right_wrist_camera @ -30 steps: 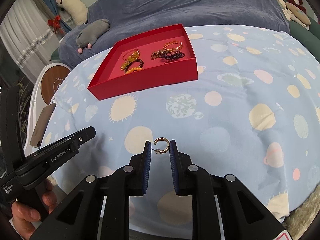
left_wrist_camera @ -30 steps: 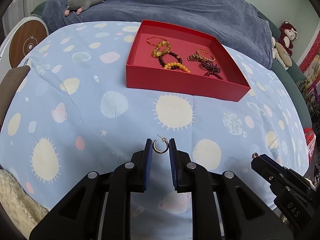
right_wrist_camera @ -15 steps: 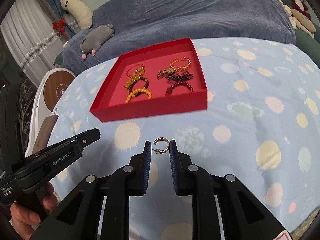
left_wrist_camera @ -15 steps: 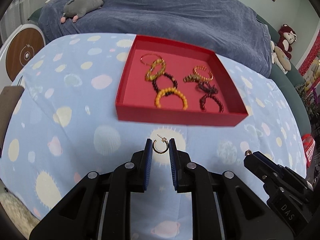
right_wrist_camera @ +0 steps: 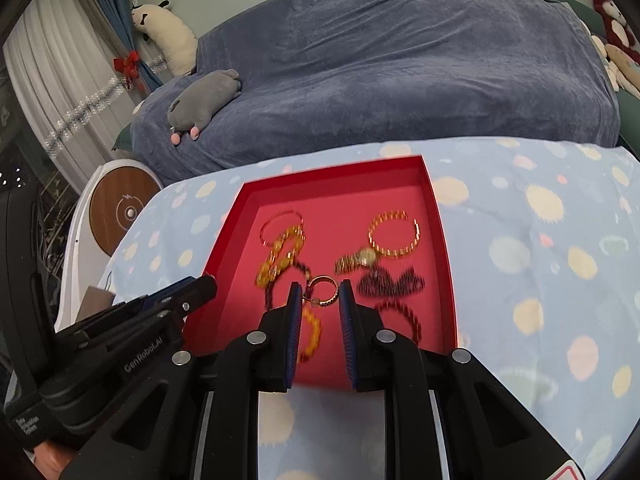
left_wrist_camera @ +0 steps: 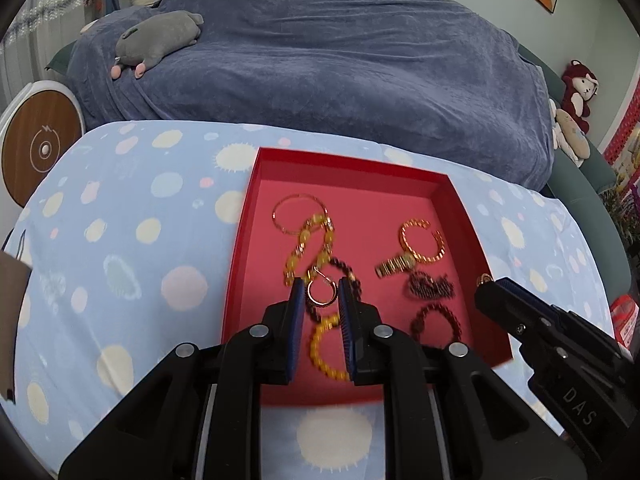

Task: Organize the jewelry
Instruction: 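Carry both hoop earrings into the red box and open both grippers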

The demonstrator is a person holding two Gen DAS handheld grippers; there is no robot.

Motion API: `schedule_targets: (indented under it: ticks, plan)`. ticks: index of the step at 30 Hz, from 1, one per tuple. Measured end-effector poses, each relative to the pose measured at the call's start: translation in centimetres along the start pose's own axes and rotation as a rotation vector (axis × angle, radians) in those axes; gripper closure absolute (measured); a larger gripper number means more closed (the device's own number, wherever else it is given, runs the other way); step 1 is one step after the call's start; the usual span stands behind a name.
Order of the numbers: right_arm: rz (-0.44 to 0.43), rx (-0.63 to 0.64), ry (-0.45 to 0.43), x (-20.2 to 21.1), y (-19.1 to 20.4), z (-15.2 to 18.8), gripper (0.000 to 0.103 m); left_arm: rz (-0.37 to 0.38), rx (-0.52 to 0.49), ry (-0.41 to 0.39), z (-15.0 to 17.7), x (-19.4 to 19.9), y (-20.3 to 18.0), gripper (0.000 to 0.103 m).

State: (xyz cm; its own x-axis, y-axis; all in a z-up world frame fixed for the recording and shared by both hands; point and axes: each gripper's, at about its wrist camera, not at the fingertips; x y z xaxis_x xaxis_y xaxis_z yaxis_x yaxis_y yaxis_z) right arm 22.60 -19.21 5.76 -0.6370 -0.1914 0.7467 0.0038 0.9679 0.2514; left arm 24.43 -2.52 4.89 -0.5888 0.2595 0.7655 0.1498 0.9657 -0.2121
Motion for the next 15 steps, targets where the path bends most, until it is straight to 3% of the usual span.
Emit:
schedule_targets:
  ticks: [8, 15]
  plan:
    - [0.013, 0.006, 0.030, -5.1, 0.3, -3.7, 0.086, -0.019, -0.012, 0.030, -2.7, -4.4, 0.1, 0.086]
    - [0.020, 0.010, 0.074, -8.3, 0.0, -4.3, 0.085, -0.031, -0.007, 0.060, -3.5, -7.1, 0.8, 0.086]
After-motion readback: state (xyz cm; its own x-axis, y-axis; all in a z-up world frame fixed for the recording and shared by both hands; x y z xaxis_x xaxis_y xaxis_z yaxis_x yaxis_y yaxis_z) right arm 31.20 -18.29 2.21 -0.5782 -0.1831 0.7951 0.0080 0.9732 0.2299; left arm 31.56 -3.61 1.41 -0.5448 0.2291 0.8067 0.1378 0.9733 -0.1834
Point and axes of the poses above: each gripper's, at about its wrist camera, not at the fingertips, and x roughly against the way its jaws point, y to its left, z to its underside, and after that the axes turned 4 degrees about z, right-handed
